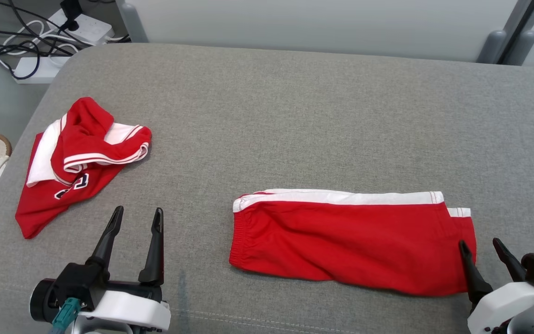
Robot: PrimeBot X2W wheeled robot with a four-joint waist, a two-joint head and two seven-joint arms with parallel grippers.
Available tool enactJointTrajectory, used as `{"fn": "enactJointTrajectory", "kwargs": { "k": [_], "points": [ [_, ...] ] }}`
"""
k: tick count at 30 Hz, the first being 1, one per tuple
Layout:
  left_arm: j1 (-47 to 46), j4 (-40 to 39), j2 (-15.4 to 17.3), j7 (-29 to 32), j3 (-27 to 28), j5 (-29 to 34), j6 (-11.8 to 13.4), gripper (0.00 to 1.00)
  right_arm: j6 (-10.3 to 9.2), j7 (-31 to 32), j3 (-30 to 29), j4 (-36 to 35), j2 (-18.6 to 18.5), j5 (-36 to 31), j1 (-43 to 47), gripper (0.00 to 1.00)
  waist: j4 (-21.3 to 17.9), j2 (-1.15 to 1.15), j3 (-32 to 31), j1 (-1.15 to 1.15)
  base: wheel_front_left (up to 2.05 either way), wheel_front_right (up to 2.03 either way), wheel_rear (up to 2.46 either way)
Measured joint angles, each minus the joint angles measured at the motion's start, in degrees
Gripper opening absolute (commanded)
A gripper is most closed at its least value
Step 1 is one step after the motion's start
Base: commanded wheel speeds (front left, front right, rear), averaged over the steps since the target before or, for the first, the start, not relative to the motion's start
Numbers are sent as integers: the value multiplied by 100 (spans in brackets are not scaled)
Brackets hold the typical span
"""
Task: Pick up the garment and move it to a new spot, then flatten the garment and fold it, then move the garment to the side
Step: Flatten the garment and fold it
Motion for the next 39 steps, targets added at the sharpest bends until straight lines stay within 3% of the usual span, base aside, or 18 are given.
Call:
{"fn": "enactJointTrajectory", "kwargs": {
  "k": [13, 14, 15, 16, 23, 33, 36, 39],
  "points": [
    [-103, 125, -326, 0, 180, 193, -286, 100, 0, 423, 205, 1042, 74, 469, -483, 100, 249, 0, 148, 0, 0, 0, 0],
    [-103, 126, -331, 0, 209, 198, -288, 100, 0, 423, 225, 1059, 94, 565, -521, 50, 243, 0, 155, 0, 0, 0, 0],
    [-103, 129, -336, 0, 242, 219, -289, 100, 0, 423, 236, 1076, 107, 690, -553, 16, 235, 0, 164, 0, 0, 0, 0],
    [-103, 131, -346, 0, 269, 254, -290, 100, 0, 423, 246, 1098, 102, 804, -580, 0, 226, 0, 176, 0, 0, 0, 0],
    [-124, 152, -480, 0, 369, 402, -439, 100, 4, 347, 142, 1271, -87, 1314, -674, 0, 142, 0, 263, 0, 0, 0, 0],
    [-226, 199, -594, 0, 559, 501, -598, 100, 2, 38, -566, 1401, -474, 1517, -665, 0, -21, 0, 332, 0, 0, 0, 0],
    [-228, 213, -615, -1, 610, 538, -648, 100, 0, -27, -452, 964, -439, 1570, -665, 0, -68, 0, 344, 0, 0, 0, 0],
    [-233, 226, -622, -1, 653, 550, -689, 100, -1, -20, -64, 13, -323, 1708, -667, 0, -110, 0, 343, 0, 0, 0, 0]
  ]
}}
